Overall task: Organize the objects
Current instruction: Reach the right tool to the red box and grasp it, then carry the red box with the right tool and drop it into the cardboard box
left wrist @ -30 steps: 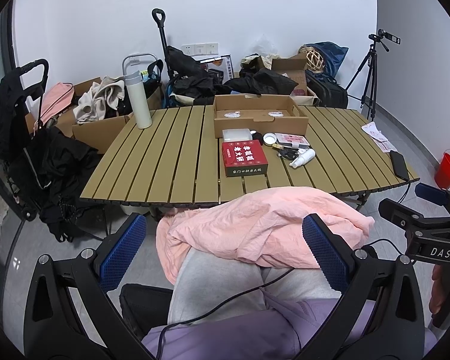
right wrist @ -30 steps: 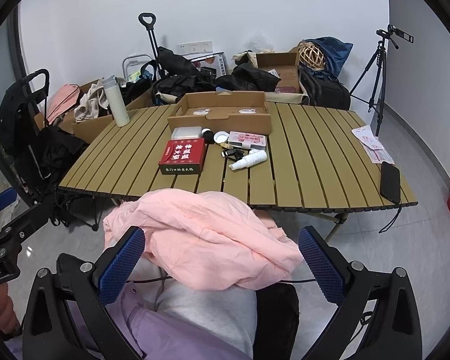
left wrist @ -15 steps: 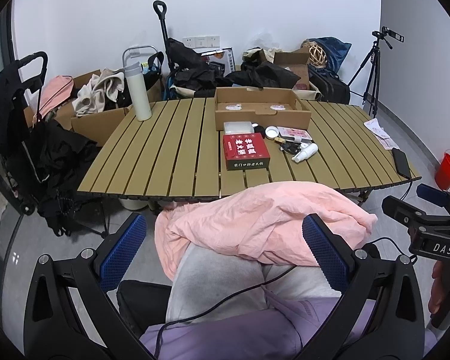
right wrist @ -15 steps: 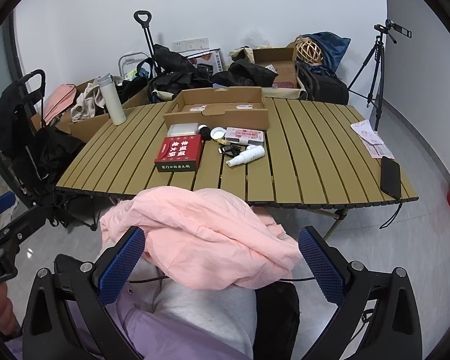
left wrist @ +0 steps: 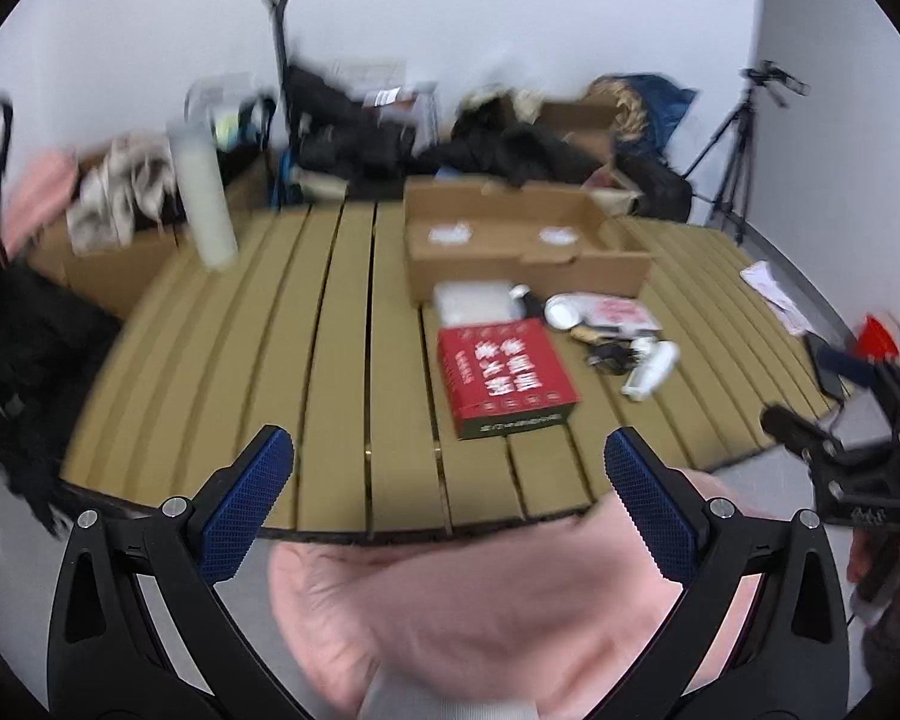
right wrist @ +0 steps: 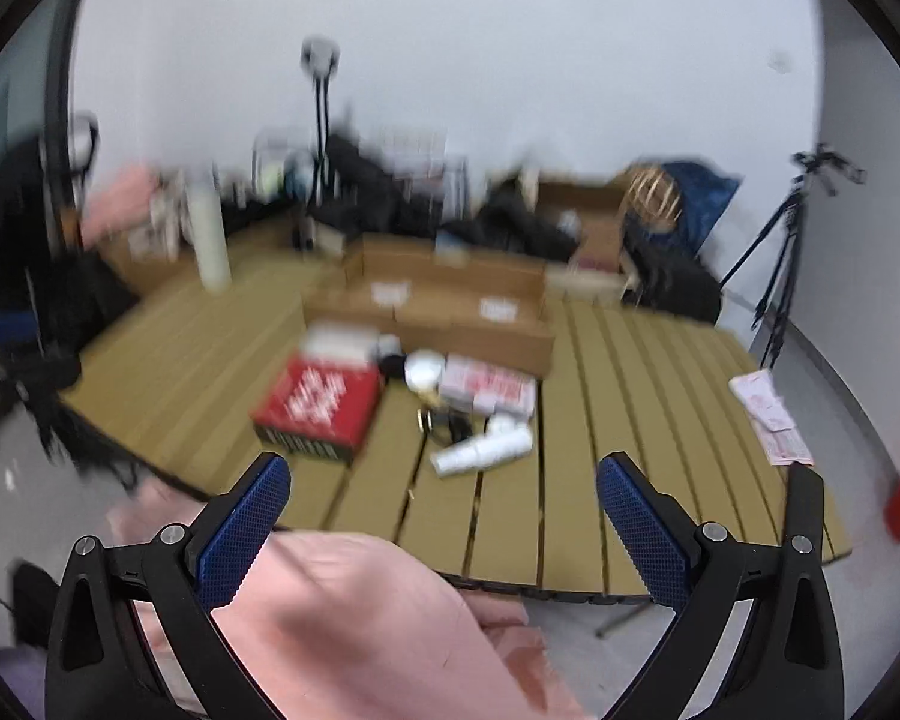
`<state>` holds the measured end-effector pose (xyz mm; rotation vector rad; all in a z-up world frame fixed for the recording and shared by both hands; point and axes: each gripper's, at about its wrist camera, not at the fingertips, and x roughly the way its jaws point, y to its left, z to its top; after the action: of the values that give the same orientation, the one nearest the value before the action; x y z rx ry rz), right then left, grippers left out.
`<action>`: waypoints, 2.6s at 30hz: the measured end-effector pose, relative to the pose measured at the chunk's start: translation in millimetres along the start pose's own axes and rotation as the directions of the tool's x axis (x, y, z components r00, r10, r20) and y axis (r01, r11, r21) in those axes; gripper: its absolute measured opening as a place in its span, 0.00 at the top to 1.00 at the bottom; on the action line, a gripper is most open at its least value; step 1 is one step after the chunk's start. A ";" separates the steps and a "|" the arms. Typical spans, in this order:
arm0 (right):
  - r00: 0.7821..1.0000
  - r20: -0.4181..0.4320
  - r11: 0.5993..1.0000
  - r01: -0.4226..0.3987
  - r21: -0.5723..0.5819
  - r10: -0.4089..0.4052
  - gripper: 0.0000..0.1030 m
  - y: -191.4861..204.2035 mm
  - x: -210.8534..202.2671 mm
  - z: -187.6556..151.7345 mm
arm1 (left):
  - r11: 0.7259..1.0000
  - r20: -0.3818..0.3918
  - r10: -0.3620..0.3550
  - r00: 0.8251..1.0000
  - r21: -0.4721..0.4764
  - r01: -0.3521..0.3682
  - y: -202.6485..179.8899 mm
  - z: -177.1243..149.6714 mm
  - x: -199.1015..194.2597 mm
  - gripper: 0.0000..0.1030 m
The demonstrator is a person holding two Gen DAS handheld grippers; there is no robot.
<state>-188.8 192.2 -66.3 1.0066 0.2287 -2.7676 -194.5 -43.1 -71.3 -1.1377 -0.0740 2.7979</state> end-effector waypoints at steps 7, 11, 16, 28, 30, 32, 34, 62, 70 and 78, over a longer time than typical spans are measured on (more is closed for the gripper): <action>0.970 -0.129 0.976 -0.195 0.097 0.207 0.20 -1.6 118.5 29.1 | 0.992 -0.095 -0.101 0.990 -0.083 0.093 10.0 11.4 112.7 0.00; 0.939 -0.209 0.959 -0.250 0.133 0.274 0.31 7.9 174.1 37.9 | 0.989 -0.177 -0.145 0.974 -0.062 0.136 -1.5 6.9 159.0 0.05; 0.894 -0.267 0.929 -0.316 0.191 0.359 0.58 17.3 216.8 30.3 | 0.959 -0.214 -0.270 0.939 -0.146 0.243 5.1 -2.2 186.3 0.40; 0.896 -0.205 0.910 -0.349 0.225 0.394 0.69 16.4 134.0 10.2 | 0.956 -0.187 -0.283 0.941 -0.140 0.259 -14.3 -21.9 111.6 0.52; 0.905 -0.173 0.912 -0.350 0.213 0.388 0.69 16.1 102.4 4.9 | 0.962 -0.178 -0.266 0.947 -0.109 0.250 -27.2 -30.2 88.4 0.52; 0.927 -0.138 0.932 -0.325 0.161 0.348 0.69 19.1 73.2 -0.5 | 0.959 -0.160 -0.278 0.947 -0.107 0.263 -36.6 -37.7 70.7 0.54; 0.945 -0.118 0.947 -0.290 0.136 0.306 0.69 20.5 54.8 -4.0 | 0.954 -0.151 -0.291 0.945 -0.115 0.276 -42.2 -42.6 58.9 0.55; 0.933 -0.239 0.958 -0.236 0.165 0.271 0.70 -34.7 315.5 236.6 | 0.961 -0.305 -0.250 0.919 -0.192 0.198 19.9 225.6 314.2 0.62; 0.803 -0.351 0.842 -0.314 0.439 0.483 0.70 -51.7 425.6 216.5 | 0.967 -0.259 -0.196 0.946 -0.211 0.142 35.7 238.5 336.1 0.22; 0.910 -0.320 0.956 -0.203 0.211 0.264 0.32 -67.2 325.5 252.1 | 0.997 -0.170 -0.033 0.985 -0.076 0.020 33.9 261.1 243.7 0.00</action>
<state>-604.8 165.3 -80.6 1.4603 -0.0866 -2.4110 -552.9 -45.1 -56.0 -1.3786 -0.1771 2.6824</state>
